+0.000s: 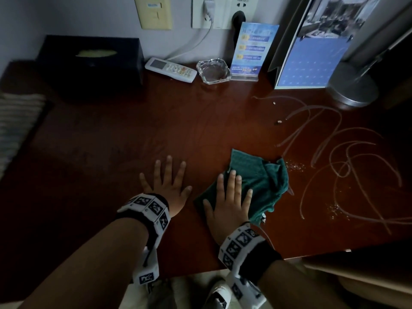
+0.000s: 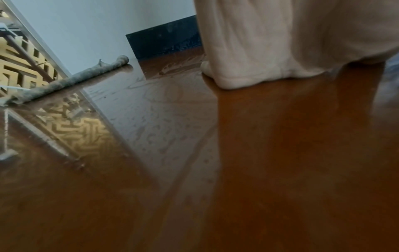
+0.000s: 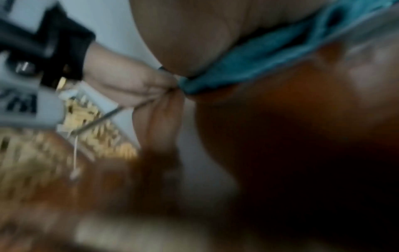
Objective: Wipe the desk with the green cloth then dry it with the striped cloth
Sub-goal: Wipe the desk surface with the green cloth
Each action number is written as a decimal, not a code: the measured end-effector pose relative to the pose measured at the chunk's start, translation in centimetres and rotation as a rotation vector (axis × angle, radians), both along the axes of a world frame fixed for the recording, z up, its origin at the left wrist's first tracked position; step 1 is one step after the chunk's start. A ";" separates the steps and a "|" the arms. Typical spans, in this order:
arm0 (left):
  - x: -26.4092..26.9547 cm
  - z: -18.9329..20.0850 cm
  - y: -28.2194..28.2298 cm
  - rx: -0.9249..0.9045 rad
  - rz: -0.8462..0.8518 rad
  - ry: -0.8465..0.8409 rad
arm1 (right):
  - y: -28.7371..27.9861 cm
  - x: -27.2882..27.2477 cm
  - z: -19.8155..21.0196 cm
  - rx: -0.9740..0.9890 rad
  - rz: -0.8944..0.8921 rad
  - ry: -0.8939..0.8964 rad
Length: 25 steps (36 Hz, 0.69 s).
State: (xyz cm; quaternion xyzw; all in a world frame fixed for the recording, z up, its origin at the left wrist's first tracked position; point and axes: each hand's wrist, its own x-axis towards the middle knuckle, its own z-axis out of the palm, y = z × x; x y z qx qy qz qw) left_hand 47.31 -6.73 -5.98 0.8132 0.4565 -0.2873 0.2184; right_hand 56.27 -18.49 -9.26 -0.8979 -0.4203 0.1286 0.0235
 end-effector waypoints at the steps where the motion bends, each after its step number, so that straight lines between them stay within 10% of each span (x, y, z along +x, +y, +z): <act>1: 0.0 0.0 0.0 -0.003 0.001 0.001 | -0.5 0.1 -0.2 -0.002 0.037 -0.017; 20: -0.1 -0.2 -0.2 0.025 -0.006 -0.005 | -9.8 5.6 0.0 -0.019 0.552 0.008; 25: -0.2 -0.5 -0.2 0.037 -0.003 -0.008 | -10.4 4.4 0.3 0.024 0.410 -0.046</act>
